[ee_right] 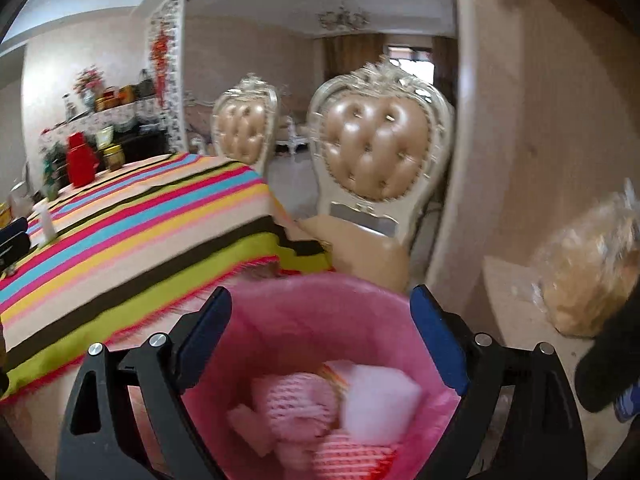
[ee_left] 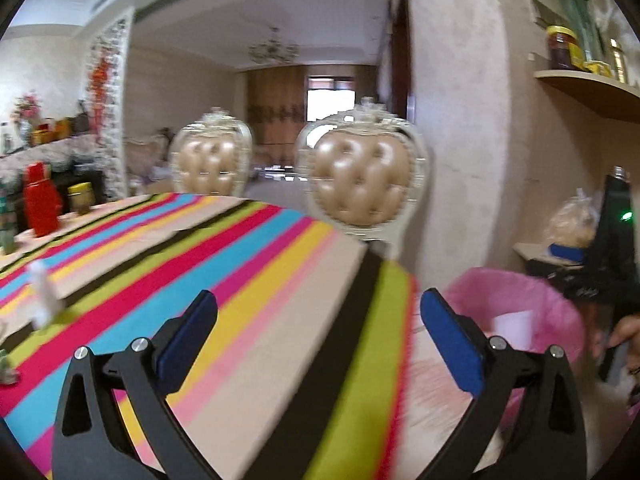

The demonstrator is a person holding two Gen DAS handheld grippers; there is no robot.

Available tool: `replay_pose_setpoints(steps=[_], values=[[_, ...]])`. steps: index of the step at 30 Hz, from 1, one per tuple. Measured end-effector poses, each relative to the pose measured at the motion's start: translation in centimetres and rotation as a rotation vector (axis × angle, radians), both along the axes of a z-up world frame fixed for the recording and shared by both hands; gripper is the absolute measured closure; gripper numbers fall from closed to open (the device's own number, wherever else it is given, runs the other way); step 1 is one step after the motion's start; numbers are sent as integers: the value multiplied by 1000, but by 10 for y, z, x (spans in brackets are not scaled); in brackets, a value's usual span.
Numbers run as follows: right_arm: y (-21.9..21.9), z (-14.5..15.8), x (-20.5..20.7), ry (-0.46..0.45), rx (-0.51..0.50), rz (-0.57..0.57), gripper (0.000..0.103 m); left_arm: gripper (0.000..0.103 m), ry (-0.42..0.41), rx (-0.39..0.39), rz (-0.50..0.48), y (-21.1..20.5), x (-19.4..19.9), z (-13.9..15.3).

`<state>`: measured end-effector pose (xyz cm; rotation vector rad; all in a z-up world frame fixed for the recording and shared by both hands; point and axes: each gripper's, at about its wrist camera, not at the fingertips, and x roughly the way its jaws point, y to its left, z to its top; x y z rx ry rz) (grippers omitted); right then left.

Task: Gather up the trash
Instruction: 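Return both open tools toward the table, then grasp the green-white patterned cloth with the left tool while the right tool grasps the white foam block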

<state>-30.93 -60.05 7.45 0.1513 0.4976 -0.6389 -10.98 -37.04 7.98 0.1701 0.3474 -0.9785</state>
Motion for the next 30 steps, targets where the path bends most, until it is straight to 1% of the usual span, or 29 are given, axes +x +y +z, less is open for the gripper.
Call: replay_pose_setpoints(steps=[5, 7, 11, 13, 16, 19, 21, 23, 25, 29, 30], values=[[60, 17, 50, -14, -29, 176, 18, 5, 8, 20, 110, 53, 30, 0], [93, 19, 80, -11, -31, 283, 18, 5, 8, 33, 152, 71, 39, -1], [155, 14, 137, 29, -49, 448, 18, 5, 7, 90, 259, 118, 62, -4], [183, 9, 159, 46, -51, 521, 18, 5, 8, 110, 315, 143, 74, -7], [222, 1, 192, 85, -66, 613, 18, 5, 34, 132, 420, 184, 97, -15], [250, -7, 220, 112, -59, 668, 18, 5, 57, 149, 546, 220, 122, -22], [260, -7, 236, 112, -30, 688, 18, 5, 101, 156, 650, 246, 149, -27], [265, -8, 247, 107, -3, 700, 18, 5, 148, 155, 713, 262, 172, -32], [269, -6, 266, 115, 16, 705, 18, 5, 197, 179, 766, 273, 196, -36], [274, -5, 309, 138, 44, 719, 18, 5, 269, 265, 817, 271, 233, -45], [274, -5, 318, 139, 52, 722, 18, 5, 287, 277, 828, 271, 241, -48]])
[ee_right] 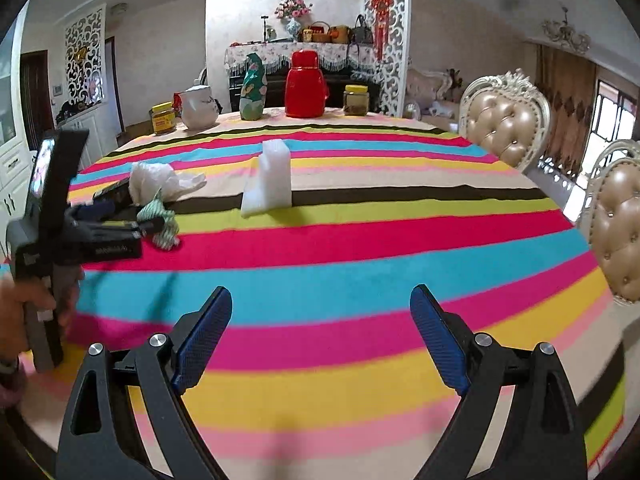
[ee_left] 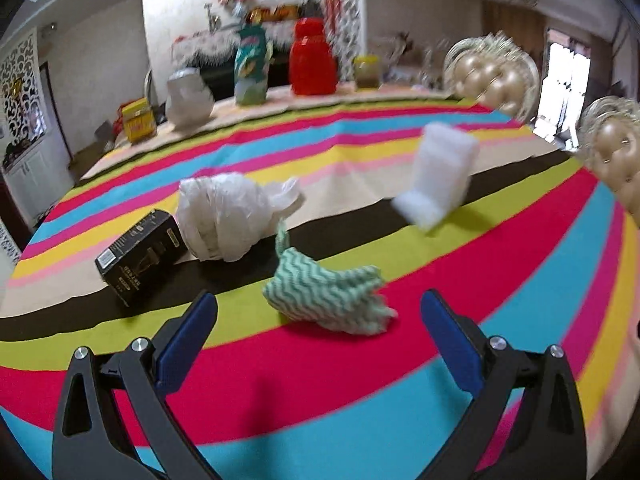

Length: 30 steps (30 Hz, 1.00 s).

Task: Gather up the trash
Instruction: 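Grasp the green-white patterned cloth with the left tool while the right tool grasps the white foam block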

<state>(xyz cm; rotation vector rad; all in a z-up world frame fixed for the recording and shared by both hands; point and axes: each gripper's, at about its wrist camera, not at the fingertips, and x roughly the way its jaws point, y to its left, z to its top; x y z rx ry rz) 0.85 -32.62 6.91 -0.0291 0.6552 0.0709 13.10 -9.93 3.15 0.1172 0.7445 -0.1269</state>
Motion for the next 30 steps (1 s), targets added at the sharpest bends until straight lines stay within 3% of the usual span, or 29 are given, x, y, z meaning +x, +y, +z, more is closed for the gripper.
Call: replay_pose_setpoints(steps=[6, 7, 8, 9, 11, 18, 23, 26, 28, 30], values=[[9, -13, 62, 42, 73, 10, 18, 9, 95, -62, 49, 2, 33, -10], [12, -15, 71, 51, 81, 10, 18, 21, 109, -70, 43, 1, 34, -11], [15, -16, 78, 56, 87, 9, 18, 46, 133, -78, 30, 0, 36, -14], [17, -18, 84, 62, 94, 8, 18, 56, 167, -89, 14, 0, 38, -18], [22, -21, 97, 71, 104, 7, 18, 64, 163, -124, 3, 6, 35, -17], [37, -30, 128, 98, 125, -12, 18, 67, 90, -159, 19, 34, -13, 4], [45, -36, 141, 117, 133, -52, 18, 67, -11, -217, 82, 62, -46, 7], [50, -35, 147, 108, 113, -65, 18, 67, -59, -235, 35, 66, -47, 11], [55, -36, 157, 114, 81, -73, 18, 67, -112, -202, 3, 63, -49, 18], [58, -39, 168, 130, 76, -82, 18, 67, -108, -230, -13, 67, -47, 19]])
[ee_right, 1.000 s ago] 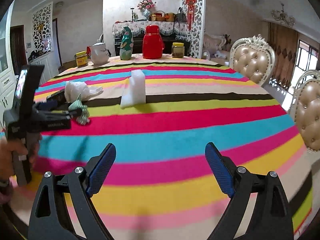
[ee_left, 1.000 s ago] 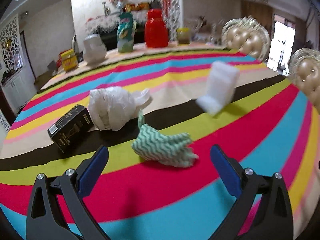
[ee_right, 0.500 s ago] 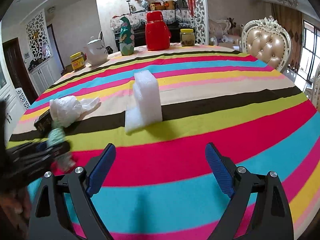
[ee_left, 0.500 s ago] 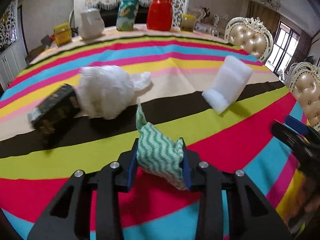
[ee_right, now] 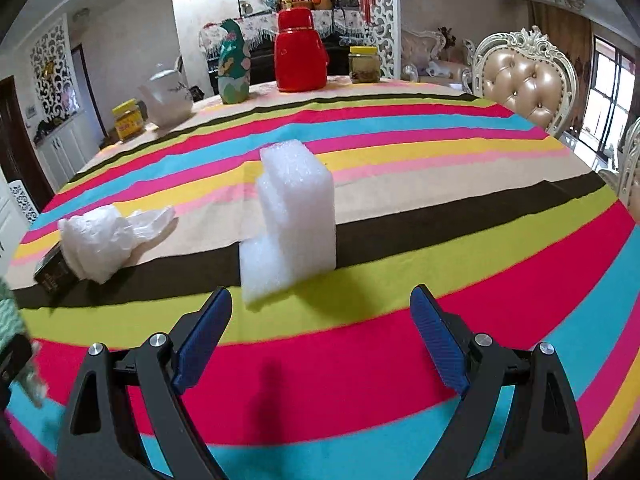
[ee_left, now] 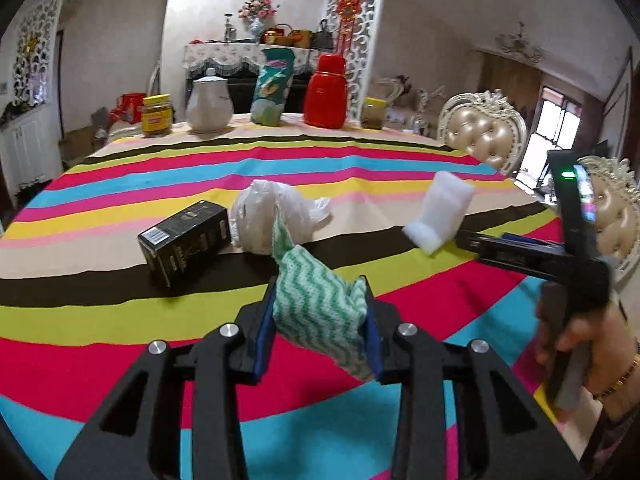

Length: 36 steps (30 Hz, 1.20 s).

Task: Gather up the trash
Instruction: 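Grasp the green-white patterned cloth with the left tool while the right tool grasps the white foam block, then carry the patterned cloth and foam block over to the pink bin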

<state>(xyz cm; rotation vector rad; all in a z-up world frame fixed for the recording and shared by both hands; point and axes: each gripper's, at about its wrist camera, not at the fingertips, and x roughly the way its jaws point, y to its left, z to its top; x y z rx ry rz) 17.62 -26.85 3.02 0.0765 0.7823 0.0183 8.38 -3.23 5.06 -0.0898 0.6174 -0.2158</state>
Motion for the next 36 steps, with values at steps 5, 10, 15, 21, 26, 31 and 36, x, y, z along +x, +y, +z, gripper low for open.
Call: replay_pose_setpoints(steps=[5, 10, 15, 21, 26, 31, 36], values=[[13, -4, 30, 19, -25, -10, 18, 67, 24, -55, 26, 13, 3, -3], [19, -9, 52, 58, -28, -23, 33, 66, 22, -61, 24, 17, 1, -1], [20, -4, 35, 40, 7, 21, 64, 66, 33, -59, 21, 15, 2, -4], [28, 17, -24, -54, -4, 109, 65, 66, 28, -45, -2, 9, 1, -2], [29, 22, -59, -72, 21, 145, 65, 66, 15, -22, -39, 0, -4, -1], [25, 24, -91, -82, 41, 149, 65, 66, 4, 29, -110, -19, -12, -2], [16, 27, -121, -92, 37, 133, 65, 66, -21, 86, -177, -40, -23, -1]])
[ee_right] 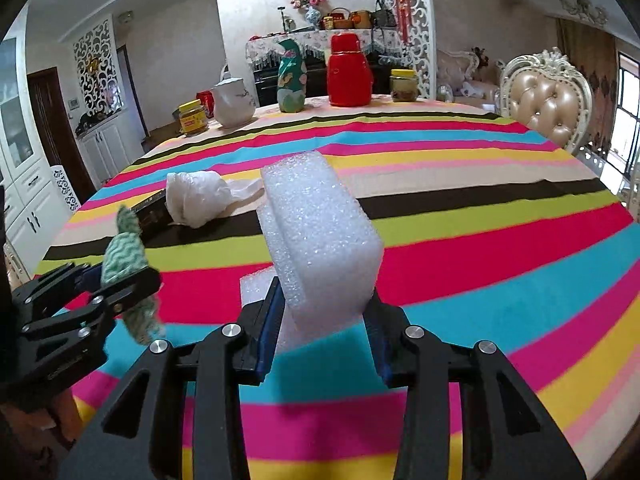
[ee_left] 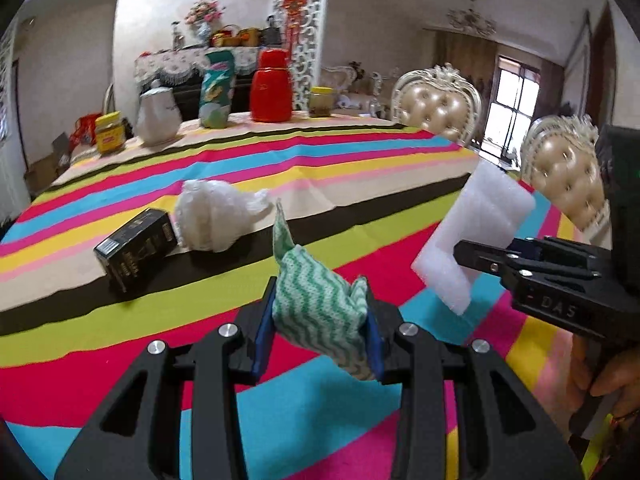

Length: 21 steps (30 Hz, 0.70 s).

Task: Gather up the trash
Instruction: 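Carry the patterned cloth and foam block over to the pink bin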

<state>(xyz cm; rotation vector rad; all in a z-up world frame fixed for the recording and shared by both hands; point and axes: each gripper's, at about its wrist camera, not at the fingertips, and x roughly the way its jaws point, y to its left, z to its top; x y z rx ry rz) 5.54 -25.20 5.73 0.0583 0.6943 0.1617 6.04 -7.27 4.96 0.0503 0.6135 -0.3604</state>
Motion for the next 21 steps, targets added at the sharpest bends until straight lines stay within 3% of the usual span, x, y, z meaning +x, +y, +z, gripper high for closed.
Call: replay_pose_setpoints(steps=[6, 11, 16, 21], values=[[-20, 7, -43, -14, -38, -49, 65, 66, -5, 25, -44, -12, -7, -3], [-45, 4, -73, -7, 29, -87, 65, 66, -9, 29, -64, -17, -11, -4], [-56, 0, -98, -2, 21, -102, 65, 66, -15, 21, -71, -15, -12, -2], [-70, 2, -123, -25, -10, -127, 65, 66, 4, -48, -90, -17, -15, 8]])
